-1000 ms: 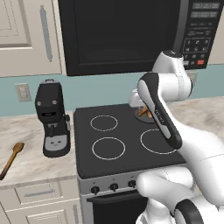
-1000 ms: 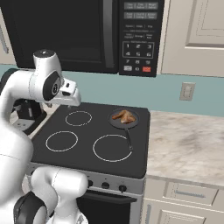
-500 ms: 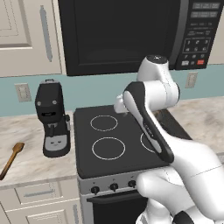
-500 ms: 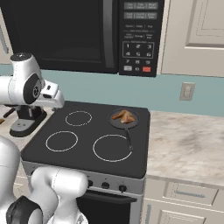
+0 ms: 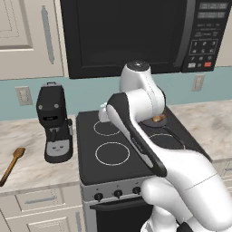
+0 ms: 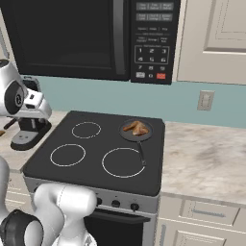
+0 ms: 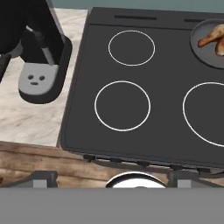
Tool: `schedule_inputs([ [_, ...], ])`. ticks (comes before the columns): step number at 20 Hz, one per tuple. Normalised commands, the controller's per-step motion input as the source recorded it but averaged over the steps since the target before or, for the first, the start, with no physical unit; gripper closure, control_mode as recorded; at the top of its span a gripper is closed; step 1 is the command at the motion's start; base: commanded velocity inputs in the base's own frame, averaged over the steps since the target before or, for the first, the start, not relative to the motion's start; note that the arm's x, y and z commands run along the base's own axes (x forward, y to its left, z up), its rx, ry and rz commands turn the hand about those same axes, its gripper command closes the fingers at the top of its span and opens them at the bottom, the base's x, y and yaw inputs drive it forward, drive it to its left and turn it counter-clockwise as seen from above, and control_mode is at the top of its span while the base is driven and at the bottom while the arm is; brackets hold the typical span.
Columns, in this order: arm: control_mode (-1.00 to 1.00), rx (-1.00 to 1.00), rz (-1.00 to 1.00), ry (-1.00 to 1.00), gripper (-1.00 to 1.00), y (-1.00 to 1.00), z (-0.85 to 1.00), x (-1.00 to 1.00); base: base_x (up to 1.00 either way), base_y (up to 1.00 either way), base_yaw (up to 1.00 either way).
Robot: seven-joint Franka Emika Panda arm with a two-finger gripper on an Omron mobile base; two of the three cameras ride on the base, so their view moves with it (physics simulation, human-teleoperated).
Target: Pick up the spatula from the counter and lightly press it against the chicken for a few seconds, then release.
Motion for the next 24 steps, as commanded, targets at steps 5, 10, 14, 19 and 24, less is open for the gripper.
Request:
schedule_inputs([
  [5,-1.00,0.00,0.00,0.00,-1.00,0.51,0.00,-0.09,0.00,0.00,0.00],
  [10,-1.00,0.00,0.00,0.00,-1.00,0.52,0.00,-0.10,0.00,0.00,0.00],
  [14,-1.00,0.00,0.00,0.00,-1.00,0.49,-0.03,-0.17,0.00,0.00,0.00],
  [19,-1.00,0.00,0.00,0.00,-1.00,0.43,-0.10,-0.25,0.00,0.00,0.00],
  [24,-1.00,0.02,0.00,0.00,-1.00,0.40,-0.12,-0.27,0.00,0.00,0.00],
])
